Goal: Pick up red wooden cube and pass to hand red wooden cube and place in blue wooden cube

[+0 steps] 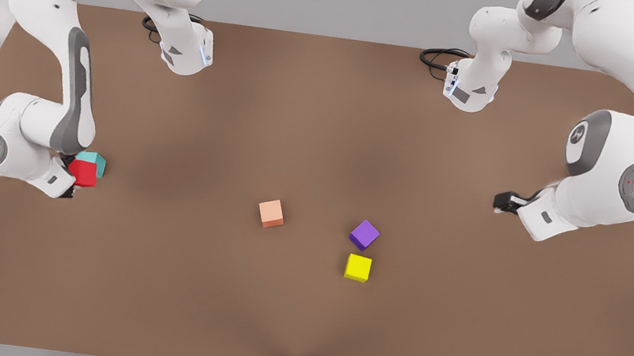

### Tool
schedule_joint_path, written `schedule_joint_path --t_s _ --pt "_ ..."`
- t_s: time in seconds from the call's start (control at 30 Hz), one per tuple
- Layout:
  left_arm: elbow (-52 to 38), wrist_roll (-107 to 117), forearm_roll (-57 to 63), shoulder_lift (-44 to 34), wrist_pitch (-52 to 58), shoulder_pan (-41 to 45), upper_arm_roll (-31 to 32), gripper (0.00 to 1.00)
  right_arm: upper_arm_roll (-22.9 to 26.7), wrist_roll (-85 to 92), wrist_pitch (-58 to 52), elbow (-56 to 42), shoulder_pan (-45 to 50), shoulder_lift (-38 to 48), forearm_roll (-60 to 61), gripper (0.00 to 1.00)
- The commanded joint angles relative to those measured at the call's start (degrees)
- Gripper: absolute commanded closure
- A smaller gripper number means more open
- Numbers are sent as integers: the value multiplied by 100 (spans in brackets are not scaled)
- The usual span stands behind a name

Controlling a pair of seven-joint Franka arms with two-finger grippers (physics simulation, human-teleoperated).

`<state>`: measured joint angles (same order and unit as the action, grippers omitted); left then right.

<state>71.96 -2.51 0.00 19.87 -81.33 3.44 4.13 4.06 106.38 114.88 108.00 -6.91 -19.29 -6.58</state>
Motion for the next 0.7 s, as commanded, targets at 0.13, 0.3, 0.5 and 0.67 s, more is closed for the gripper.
schedule_joint_path --t_s 0.13,0.3,0.5,0.67 --pt "-51 576 9 35 -181 -125 1 0 209 -2069 2012 670 -13 198 -537 50" --pt "-42 567 9 35 -163 -160 9 0 297 -2112 2417 1460 -83 409 -546 50" --pt "-42 567 9 35 -163 -160 1 0 297 -2086 2408 1953 -276 681 -554 50" --pt "-42 567 17 35 -163 -160 1 0 306 -2042 2408 2102 -469 664 -598 50"
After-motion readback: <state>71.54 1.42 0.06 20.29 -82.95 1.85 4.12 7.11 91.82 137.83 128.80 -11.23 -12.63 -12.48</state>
